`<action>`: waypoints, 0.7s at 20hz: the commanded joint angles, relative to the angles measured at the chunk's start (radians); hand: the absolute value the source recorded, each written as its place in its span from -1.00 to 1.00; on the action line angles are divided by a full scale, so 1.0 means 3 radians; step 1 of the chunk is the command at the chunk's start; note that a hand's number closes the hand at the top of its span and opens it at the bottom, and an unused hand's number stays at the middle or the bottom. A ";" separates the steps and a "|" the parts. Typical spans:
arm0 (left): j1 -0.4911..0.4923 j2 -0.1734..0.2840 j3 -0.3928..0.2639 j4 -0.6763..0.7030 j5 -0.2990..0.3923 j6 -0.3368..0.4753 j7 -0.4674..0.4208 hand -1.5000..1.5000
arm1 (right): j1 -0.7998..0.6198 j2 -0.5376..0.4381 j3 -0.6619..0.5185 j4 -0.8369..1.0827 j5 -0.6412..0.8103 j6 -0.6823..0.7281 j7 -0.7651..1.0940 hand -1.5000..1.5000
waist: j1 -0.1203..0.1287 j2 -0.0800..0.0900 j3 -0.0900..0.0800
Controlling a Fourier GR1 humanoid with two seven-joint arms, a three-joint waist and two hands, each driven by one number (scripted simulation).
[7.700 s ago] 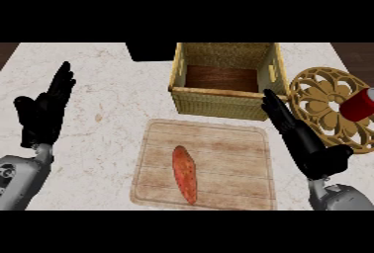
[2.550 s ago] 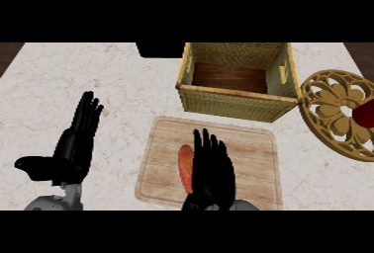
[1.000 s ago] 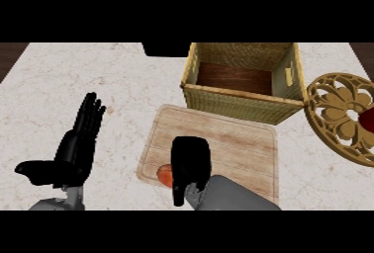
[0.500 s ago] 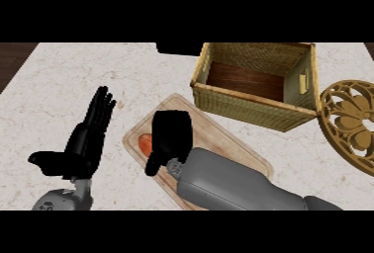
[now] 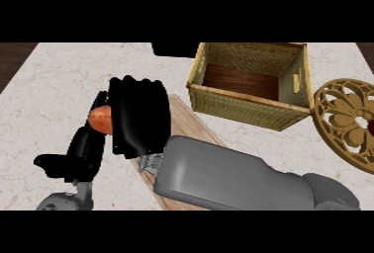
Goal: Pick the sweet potato from the cutting board and place it in the basket
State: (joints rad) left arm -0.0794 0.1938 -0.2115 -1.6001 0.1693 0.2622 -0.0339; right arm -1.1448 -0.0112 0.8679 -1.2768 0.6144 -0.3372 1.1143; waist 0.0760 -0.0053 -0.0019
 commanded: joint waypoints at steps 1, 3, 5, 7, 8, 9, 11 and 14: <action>0.0040 0.0010 0.0037 -0.0032 0.0004 0.0013 -0.0002 0.00 | -0.0315 0.0036 -0.0057 -0.0249 0.0057 -0.0485 0.0787 1.00 | -0.0037 -0.0023 -0.0001; -0.0050 0.0064 0.0087 0.0004 0.0058 -0.0057 0.0082 0.00 | -0.0564 0.0035 -0.0157 -0.0256 0.0029 -0.0410 0.0906 1.00 | -0.0060 -0.0022 -0.0003; -0.0129 0.0114 0.0169 -0.0020 0.0052 -0.0020 0.0152 0.00 | -0.0632 0.0035 -0.0267 -0.0270 0.0016 -0.0356 0.1015 1.00 | -0.0114 -0.0027 -0.0001; -0.0037 0.0090 0.0146 -0.0089 0.0066 -0.0018 0.0137 0.00 | -0.0783 0.0035 -0.0439 -0.0180 0.0008 -0.0232 0.1121 1.00 | -0.0127 -0.0038 -0.0001; 0.0032 0.0159 0.0204 -0.0056 0.0092 -0.0076 0.0082 0.00 | -0.0777 0.0035 -0.0424 -0.0278 0.0016 -0.0214 0.1233 1.00 | -0.0147 -0.0050 -0.0002; 0.0038 0.0025 0.0130 0.0036 0.0019 0.0022 0.0004 0.00 | -0.0866 0.0035 -0.0575 -0.0102 0.0015 -0.0121 0.1175 1.00 | -0.0178 -0.0029 -0.0003; 0.0074 0.0069 0.0132 -0.0048 0.0009 0.0004 0.0017 0.00 | -0.0872 0.0035 -0.0568 -0.0036 0.0044 -0.0071 0.1238 1.00 | -0.0183 -0.0040 -0.0003; 0.0185 0.0099 0.0156 -0.0168 0.0053 0.0002 0.0107 0.00 | -0.0783 0.0035 -0.0566 0.0131 0.0200 0.0197 0.1222 1.00 | -0.0237 -0.0035 0.0002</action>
State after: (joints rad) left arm -0.0507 0.2190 -0.1643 -1.6245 0.1844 0.2612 -0.0137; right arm -1.3563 -0.0137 0.7165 -1.2845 0.6366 -0.3390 1.2364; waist 0.0190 -0.0176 -0.0020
